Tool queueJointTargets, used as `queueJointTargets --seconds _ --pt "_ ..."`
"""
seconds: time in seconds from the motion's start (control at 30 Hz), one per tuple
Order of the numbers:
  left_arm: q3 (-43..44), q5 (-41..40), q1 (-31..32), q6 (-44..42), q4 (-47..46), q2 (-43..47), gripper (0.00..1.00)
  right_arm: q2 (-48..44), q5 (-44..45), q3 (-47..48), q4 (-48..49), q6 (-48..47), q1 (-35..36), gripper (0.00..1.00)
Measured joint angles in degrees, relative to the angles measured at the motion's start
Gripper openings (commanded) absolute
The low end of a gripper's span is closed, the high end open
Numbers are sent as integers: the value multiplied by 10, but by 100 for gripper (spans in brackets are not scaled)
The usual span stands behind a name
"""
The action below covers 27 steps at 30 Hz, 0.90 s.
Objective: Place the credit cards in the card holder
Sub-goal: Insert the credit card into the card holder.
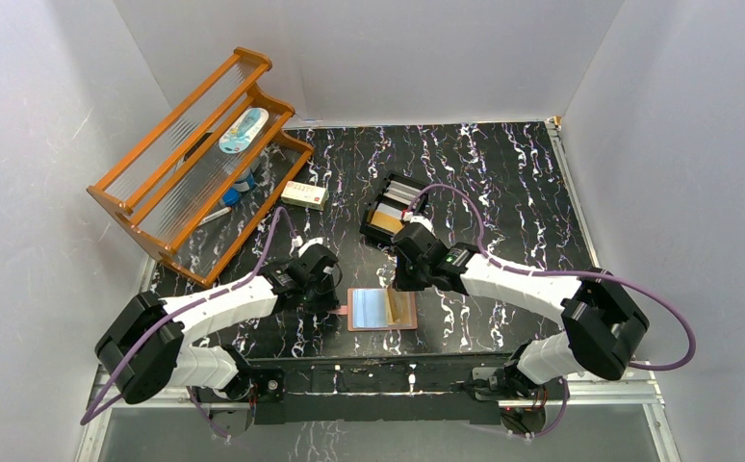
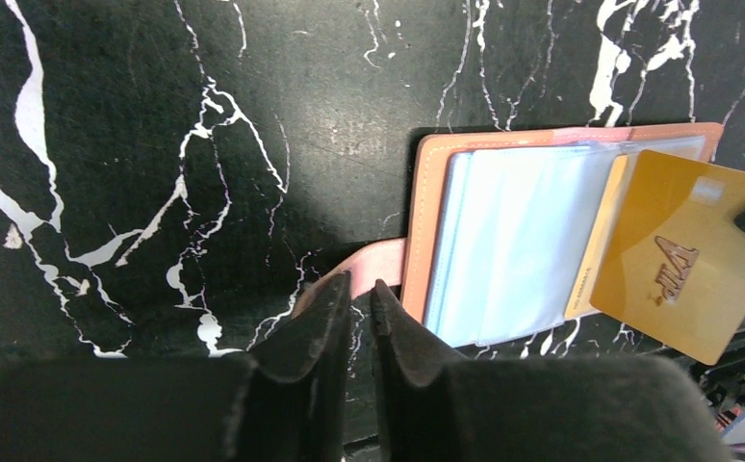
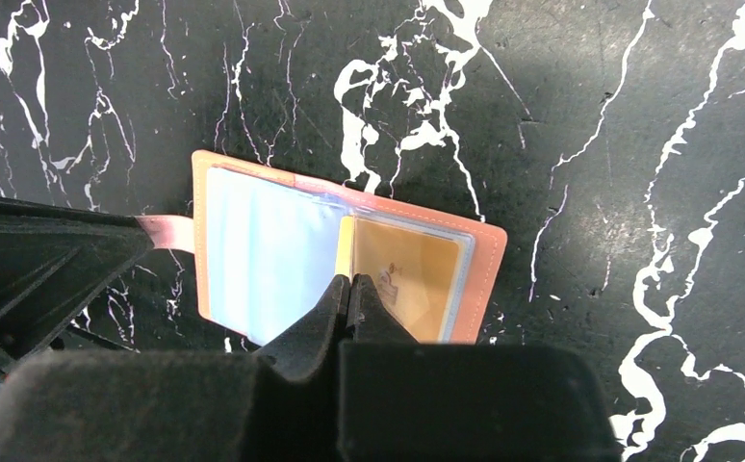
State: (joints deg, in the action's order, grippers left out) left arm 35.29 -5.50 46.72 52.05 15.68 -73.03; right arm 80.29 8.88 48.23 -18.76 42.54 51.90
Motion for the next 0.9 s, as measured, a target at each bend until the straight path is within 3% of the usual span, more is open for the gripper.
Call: queueJointTargets --seconds 0.13,0.33,0.57,0.9 --pt "21 20 0 7 5 5 18 0 -7 0 1 12 0 0" --pt "50 86 0 24 -70 -2 15 -16 -17 0 12 34 0 0" --pt "62 160 0 31 -159 -97 12 -17 -28 0 28 47 0 0" --pt "74 159 0 22 -150 -153 12 16 -15 0 20 50 3 0"
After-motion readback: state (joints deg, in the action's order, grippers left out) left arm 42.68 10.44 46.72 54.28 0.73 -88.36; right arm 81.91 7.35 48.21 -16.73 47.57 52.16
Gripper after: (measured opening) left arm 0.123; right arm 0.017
